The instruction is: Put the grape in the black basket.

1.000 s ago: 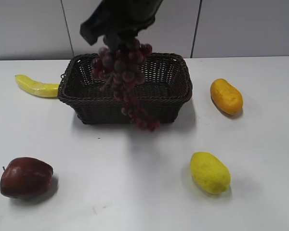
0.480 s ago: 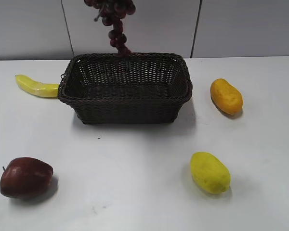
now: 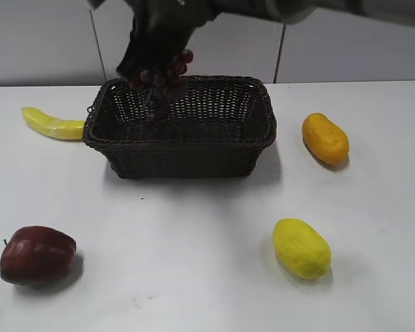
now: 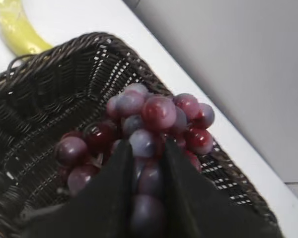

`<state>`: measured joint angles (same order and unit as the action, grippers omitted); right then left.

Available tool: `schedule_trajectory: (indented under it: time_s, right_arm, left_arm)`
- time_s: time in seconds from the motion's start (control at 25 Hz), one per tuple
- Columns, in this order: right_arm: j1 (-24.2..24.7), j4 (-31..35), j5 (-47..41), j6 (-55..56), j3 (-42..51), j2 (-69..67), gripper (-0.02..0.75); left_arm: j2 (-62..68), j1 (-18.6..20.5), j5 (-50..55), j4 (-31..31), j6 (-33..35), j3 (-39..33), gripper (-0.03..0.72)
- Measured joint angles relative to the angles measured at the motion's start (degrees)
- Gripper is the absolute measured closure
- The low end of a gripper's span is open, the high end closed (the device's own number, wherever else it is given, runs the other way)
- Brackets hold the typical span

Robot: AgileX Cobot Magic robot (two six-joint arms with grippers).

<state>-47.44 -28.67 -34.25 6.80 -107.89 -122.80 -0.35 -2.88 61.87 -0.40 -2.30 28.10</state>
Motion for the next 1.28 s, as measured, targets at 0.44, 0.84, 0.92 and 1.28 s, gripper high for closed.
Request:
schedule_trajectory:
  time_s: [0.44,0.84,0.92,1.28]
  right_arm:
    - [0.00,-2.42,-8.51,5.20,-0.38,-4.48,0.118]
    - [7.83,4.72,-26.93,5.60,-6.85,-2.73,0.120]
    - [11.62,8.32,-29.84,4.46,-6.98,-1.68,0.123]
    - [23.70,16.43,-34.86,-4.92,-6.98,5.31,0.140]
  left_arm:
    - [0.00,0.00,0.00,0.00,0.00,0.00,0.448]
    - [0.00,0.00,0.00,0.00,0.00,0.00,0.448]
    - [0.00,0.00,0.00,0.00,0.00,0.00,0.448]
    - [0.00,0.00,0.00,0.00,0.00,0.00,0.448]
